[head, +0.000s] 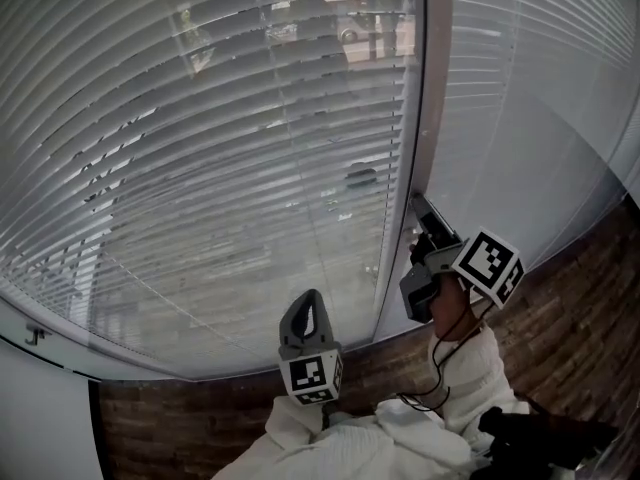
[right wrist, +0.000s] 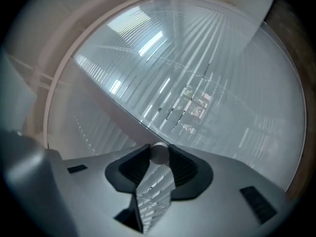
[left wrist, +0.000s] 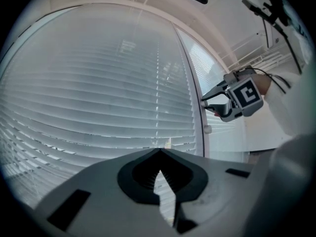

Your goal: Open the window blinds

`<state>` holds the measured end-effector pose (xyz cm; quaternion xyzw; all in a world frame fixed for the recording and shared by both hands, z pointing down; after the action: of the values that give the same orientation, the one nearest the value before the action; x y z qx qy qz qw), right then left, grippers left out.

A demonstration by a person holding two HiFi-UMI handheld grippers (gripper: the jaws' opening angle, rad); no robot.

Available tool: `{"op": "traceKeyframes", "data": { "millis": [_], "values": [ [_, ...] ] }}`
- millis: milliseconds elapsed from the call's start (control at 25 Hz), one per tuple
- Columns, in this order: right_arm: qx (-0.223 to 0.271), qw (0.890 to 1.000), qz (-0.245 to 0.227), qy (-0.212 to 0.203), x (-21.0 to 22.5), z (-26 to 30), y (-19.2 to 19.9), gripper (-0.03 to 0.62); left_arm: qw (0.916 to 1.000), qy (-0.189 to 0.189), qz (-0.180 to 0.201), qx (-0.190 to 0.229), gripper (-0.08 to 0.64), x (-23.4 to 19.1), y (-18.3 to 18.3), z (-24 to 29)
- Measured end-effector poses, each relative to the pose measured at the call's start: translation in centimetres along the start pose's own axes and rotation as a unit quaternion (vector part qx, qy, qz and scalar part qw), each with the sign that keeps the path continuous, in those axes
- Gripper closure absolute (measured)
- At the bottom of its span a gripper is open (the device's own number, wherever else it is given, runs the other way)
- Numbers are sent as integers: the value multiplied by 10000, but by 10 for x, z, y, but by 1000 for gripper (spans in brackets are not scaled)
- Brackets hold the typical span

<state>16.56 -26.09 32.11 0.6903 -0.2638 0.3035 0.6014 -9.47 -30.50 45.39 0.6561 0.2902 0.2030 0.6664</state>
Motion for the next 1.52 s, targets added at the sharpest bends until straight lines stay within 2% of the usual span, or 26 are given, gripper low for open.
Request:
{"op": "traceKeyframes", "data": {
  "millis": [120,240,320,440,520,680,920,1240,1520],
  "values": [
    [-12,9966,-810,173,-5,2,0,462,10000,-25,31,6,561,-3,1,0],
    [-110,9894,-1418,285,-7,2,0,462,10000,-47,32,-1,561,-5,2,-1],
    [-214,9809,-1895,377,-9,3,-1,462,10000,-48,33,-15,561,-6,2,-1],
    [-322,9624,-2641,543,-13,3,-1,462,10000,-42,37,-19,561,-6,2,-2],
    [-338,9529,-2950,616,-15,3,0,462,10000,-49,38,-10,561,-6,2,-2],
    [-351,9445,-3200,653,-16,4,0,462,10000,-61,9,-30,561,-6,2,-2],
    [-378,9126,-3989,814,-19,5,4,462,9999,-117,13,-45,561,-7,3,-2],
    [-423,8919,-4428,815,-20,5,5,462,9998,-182,-7,-48,561,-7,4,-1],
    [-419,8683,-4864,878,-22,5,8,462,9997,-228,-13,-45,561,-7,3,-1]
  ]
}}
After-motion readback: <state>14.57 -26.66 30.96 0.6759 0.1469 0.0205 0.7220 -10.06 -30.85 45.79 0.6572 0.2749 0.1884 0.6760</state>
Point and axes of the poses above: the fingertips, and each gripper's own axes: z forward along the fingers, x to its right, y out of its underside, the point moved 9 cm from there along -z, backward along the fingers, and after that the axes turned 6 degrees about -z, right-handed, at the moved point
